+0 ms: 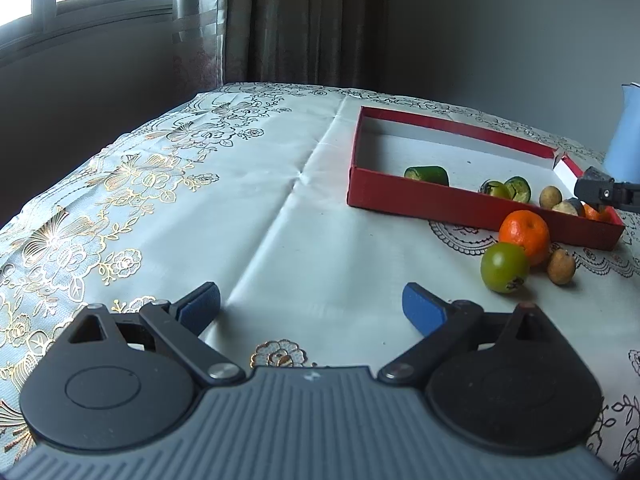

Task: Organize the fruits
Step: 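Carry the yam piece into the red box and open the right gripper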

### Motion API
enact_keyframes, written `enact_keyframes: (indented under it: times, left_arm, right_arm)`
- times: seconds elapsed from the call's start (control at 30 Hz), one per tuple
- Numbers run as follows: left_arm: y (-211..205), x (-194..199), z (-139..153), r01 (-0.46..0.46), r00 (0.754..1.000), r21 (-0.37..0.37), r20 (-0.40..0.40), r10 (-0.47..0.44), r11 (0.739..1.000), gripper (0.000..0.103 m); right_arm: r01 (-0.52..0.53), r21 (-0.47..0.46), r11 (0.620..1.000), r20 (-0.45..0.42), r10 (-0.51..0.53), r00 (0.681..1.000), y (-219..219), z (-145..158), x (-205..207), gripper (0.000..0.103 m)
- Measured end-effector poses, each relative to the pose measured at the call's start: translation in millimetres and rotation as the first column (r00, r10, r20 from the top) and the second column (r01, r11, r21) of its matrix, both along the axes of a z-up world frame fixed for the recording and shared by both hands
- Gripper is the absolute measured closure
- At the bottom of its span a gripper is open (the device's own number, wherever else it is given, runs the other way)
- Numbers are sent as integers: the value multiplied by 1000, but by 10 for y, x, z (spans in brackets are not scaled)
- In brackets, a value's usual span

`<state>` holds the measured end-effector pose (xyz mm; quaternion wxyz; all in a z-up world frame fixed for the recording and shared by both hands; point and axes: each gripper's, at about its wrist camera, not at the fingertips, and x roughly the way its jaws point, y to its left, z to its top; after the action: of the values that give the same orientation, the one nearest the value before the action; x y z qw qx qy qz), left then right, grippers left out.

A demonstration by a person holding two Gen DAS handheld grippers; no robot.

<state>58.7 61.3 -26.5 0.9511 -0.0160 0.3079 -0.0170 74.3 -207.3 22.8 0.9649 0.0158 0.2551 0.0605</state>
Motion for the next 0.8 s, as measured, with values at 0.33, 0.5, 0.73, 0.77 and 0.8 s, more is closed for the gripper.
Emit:
enact_keyframes:
  times: [0.33,0.5,0.73,0.77,0.8]
  left_arm:
    - [20,11,-7,4,1000,-18,-1,-4,1000,6]
    - [33,6,-6,2,1000,-31,1,-2,1000,6]
    - [36,4,-4,0,1000,-37,4,1,999,6]
    - [37,6,-5,-1,1000,-36,3,1,999,6]
    - [37,2,-5,-2,1000,-35,3,2,999,6]
  right_arm:
    - [44,13,999,-36,-43,998,23,30,553,69]
    - [49,57,997,-28,-47,998,-2,75,574,67]
    - [76,61,995,-14,-75,997,-180,45,49,56]
    - [79,54,995,-12,-79,997,-193,23,-39,50]
    - [85,38,996,-12,-85,996,-205,-18,-164,44]
